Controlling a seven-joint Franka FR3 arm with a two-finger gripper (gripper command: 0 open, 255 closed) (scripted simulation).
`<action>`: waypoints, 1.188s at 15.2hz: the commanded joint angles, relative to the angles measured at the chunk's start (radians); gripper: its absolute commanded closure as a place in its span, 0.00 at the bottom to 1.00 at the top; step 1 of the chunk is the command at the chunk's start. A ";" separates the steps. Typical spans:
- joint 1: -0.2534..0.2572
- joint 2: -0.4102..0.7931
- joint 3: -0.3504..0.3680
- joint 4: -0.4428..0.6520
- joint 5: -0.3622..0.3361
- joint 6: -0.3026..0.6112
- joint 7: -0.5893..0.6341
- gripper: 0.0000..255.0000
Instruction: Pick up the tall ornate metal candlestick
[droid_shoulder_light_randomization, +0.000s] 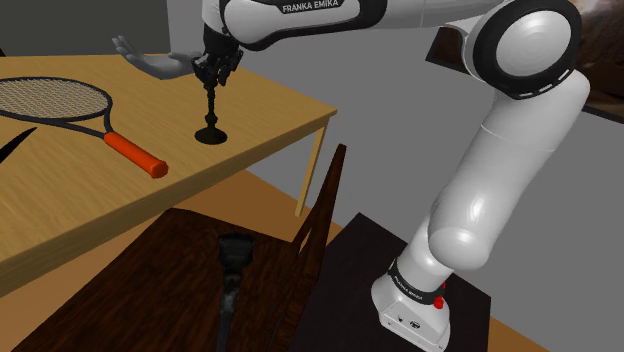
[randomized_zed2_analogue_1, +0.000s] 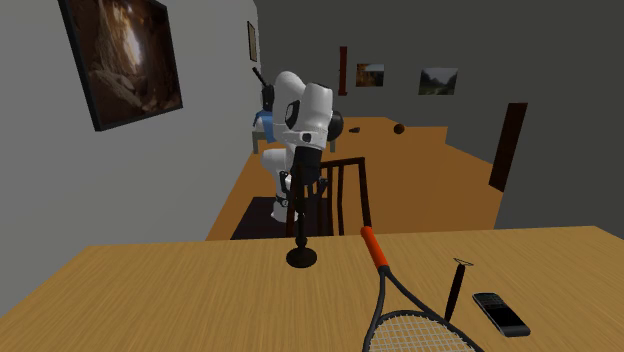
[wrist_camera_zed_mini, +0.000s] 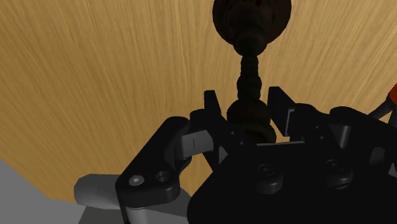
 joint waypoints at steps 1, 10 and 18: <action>0.000 0.001 0.000 -0.001 0.000 0.000 0.000 1.00; 0.003 -0.002 0.003 0.089 0.017 -0.090 -0.028 1.00; 0.007 0.008 0.007 0.207 0.028 -0.195 -0.056 1.00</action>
